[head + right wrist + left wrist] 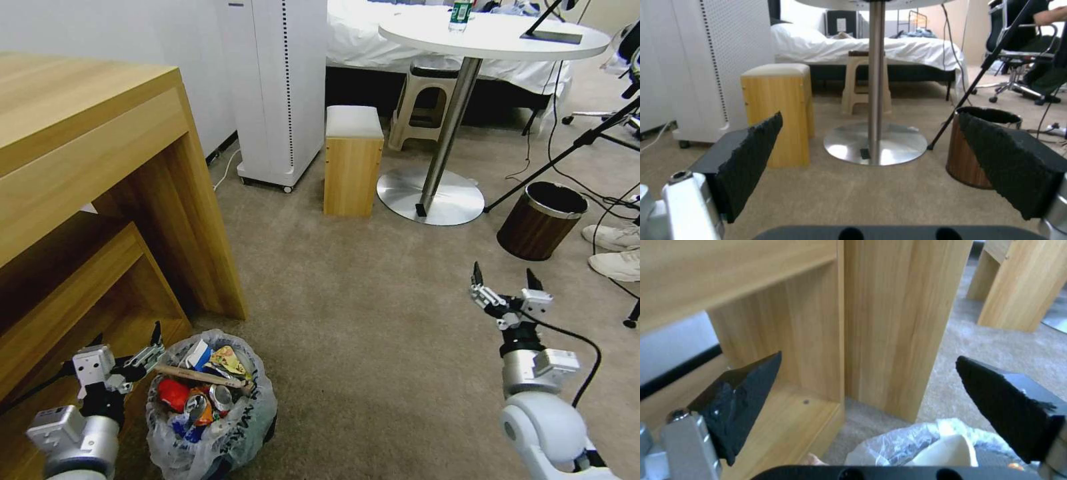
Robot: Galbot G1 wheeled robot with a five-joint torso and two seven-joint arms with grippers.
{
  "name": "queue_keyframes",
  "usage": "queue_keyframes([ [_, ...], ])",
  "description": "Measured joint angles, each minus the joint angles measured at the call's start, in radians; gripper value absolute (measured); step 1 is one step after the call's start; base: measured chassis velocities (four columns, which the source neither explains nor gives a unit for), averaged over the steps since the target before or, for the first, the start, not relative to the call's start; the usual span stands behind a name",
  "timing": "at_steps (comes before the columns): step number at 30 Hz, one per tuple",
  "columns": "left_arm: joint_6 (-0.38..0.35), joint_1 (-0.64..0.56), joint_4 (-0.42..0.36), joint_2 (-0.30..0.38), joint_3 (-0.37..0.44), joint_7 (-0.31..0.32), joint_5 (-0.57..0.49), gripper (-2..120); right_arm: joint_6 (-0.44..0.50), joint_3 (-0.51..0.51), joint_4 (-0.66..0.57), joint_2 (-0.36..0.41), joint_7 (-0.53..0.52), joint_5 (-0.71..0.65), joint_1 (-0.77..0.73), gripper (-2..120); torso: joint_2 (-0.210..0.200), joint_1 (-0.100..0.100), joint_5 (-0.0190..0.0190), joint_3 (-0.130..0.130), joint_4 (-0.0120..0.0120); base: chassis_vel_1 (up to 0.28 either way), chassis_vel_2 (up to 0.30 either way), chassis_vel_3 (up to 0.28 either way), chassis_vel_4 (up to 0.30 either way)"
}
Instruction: Pick up the trash bin and place the garbage on the floor into it.
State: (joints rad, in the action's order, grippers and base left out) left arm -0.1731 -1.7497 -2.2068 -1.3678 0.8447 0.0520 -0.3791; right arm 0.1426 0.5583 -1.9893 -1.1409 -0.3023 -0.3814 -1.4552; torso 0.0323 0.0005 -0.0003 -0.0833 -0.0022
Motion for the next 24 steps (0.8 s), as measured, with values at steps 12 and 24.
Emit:
queue_keyframes([
  [12,-0.007,0.015,0.011,0.028,-0.01,-0.038,-0.035,100,-0.023,-0.002,-0.01,-0.01,0.024,0.002,0.003,100,0.0,0.0,0.0003,0.0,-0.0001,0.0,0.0,0.0,0.0],
  [24,-0.011,0.014,0.007,0.029,-0.01,-0.038,-0.036,100,-0.027,0.0,-0.013,-0.01,0.026,0.002,0.002,100,0.0,0.0,0.0003,0.0,0.0,0.0,0.0,0.0,0.0],
])
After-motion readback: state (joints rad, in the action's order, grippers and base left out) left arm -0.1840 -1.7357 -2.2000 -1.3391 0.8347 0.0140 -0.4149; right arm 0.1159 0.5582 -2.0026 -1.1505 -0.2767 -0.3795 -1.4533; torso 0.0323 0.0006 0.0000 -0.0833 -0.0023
